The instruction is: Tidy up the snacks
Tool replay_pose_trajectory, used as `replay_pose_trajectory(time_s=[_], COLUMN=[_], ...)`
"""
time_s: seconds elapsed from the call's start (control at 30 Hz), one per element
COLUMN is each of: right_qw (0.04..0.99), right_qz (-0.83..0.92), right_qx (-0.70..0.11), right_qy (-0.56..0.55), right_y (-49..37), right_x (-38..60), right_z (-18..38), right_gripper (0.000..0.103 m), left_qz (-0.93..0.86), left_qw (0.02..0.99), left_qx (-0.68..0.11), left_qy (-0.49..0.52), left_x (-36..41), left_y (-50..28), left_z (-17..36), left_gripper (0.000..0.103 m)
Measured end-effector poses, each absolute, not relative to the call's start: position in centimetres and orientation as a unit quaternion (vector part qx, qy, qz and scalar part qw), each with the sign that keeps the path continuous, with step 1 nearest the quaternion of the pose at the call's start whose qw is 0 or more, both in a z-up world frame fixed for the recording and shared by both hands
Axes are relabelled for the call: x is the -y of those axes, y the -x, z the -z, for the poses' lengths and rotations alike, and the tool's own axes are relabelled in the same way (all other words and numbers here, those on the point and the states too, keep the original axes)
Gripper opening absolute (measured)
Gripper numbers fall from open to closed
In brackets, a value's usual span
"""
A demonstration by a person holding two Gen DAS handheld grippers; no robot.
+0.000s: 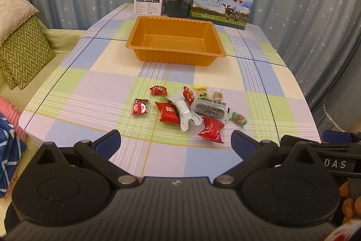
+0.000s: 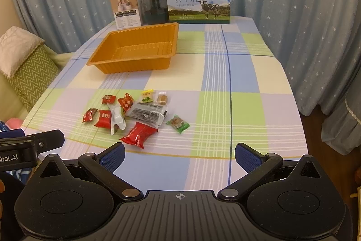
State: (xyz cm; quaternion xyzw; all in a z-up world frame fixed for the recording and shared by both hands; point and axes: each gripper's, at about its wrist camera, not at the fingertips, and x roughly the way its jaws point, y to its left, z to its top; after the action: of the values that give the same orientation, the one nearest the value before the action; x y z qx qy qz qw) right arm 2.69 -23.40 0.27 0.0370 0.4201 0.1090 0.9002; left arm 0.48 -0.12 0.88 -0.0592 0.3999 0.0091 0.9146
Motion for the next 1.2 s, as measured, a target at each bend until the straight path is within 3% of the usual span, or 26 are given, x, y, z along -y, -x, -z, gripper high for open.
replay_pose_trajectory(time_s=[1.2], right_qw=[0.901], right_qz=[-0.110], right_qx=[-0.418], right_qy=[-0.037], right_y=[-2.67], right_x=[23.13], right_z=[-0.37], right_gripper=[0.103], left_qz=[-0.008], left_qw=[0.914], left_qx=[-0.400], left_qy=[0.061], left_x=[0.24], left_y=[-0.41], left_z=[-1.25], left_gripper=[0.103])
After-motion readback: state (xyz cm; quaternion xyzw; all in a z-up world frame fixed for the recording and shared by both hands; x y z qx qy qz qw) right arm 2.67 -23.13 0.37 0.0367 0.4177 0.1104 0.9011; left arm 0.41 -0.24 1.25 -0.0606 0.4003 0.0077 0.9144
